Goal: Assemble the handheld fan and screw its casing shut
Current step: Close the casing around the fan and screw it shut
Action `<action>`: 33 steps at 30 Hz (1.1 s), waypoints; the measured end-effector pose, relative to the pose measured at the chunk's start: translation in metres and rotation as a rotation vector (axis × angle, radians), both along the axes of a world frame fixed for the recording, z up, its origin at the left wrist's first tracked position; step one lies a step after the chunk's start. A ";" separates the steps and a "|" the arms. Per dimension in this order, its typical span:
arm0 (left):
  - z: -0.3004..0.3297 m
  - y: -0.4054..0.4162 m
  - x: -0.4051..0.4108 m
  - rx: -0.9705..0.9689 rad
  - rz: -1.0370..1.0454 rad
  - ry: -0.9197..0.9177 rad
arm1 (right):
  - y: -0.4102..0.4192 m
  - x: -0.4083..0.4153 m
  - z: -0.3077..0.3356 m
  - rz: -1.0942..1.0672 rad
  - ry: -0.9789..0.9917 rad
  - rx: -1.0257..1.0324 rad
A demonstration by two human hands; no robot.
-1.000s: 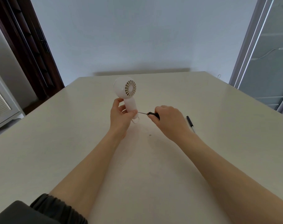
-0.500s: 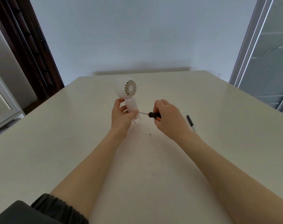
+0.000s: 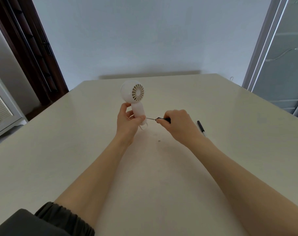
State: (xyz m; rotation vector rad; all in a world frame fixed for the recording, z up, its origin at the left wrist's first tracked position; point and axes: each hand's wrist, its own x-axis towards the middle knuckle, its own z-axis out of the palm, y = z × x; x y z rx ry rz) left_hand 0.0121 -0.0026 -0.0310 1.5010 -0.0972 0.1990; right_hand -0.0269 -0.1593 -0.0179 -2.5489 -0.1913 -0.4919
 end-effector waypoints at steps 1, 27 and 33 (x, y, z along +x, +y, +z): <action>0.000 0.000 0.000 0.000 -0.001 0.005 | -0.001 0.000 0.000 -0.003 0.014 0.030; 0.002 -0.001 -0.002 0.016 -0.021 -0.038 | 0.000 -0.002 -0.003 -0.007 -0.013 0.040; 0.001 -0.002 -0.002 0.016 -0.020 -0.032 | 0.001 -0.006 0.000 0.032 -0.057 0.013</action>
